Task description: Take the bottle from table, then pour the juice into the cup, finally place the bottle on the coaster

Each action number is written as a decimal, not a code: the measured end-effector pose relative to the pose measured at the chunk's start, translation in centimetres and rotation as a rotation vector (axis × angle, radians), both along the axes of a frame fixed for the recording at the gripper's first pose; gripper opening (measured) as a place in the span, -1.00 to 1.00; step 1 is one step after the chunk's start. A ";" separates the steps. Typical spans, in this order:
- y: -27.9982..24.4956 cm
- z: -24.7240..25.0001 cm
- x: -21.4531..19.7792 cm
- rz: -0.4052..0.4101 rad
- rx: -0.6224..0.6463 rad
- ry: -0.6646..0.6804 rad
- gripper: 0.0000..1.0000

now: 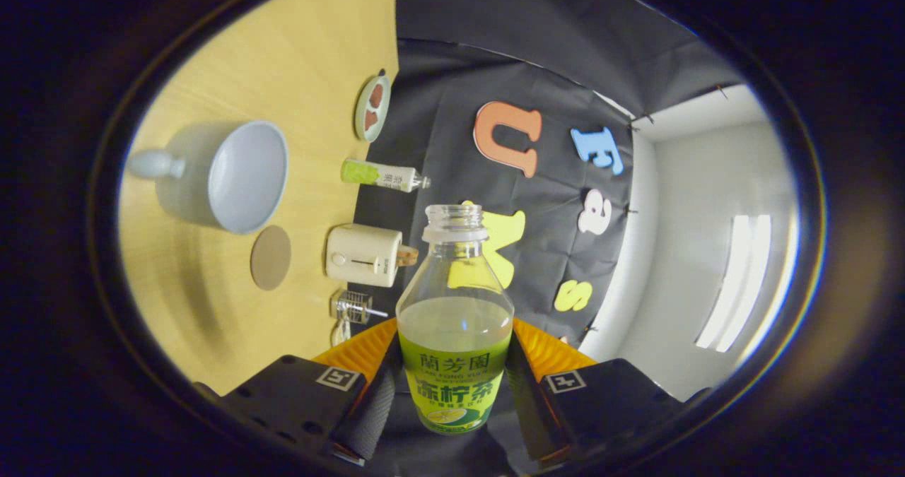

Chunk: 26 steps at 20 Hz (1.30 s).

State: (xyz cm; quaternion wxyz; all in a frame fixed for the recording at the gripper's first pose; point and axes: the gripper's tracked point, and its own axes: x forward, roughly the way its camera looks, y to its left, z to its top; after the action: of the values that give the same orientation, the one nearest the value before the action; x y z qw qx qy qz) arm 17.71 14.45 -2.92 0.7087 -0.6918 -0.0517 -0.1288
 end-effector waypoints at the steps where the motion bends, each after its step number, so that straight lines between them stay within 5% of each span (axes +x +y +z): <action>1: 0.3 0.4 -0.3 0.032 0.087 -0.018 0.61; 7: 0.6 0.1 -1.9 0.184 0.618 -0.025 0.60; 15: -0.5 -1.8 1.1 0.311 1.262 0.182 0.59; 19: -2.6 -3.1 4.2 0.307 1.431 0.239 0.58; 26: -1.4 -5.6 9.4 0.353 1.497 0.343 0.58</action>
State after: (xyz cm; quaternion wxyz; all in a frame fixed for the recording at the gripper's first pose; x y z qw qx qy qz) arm 27.15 13.08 -8.53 0.9941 -0.0226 0.0497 0.0937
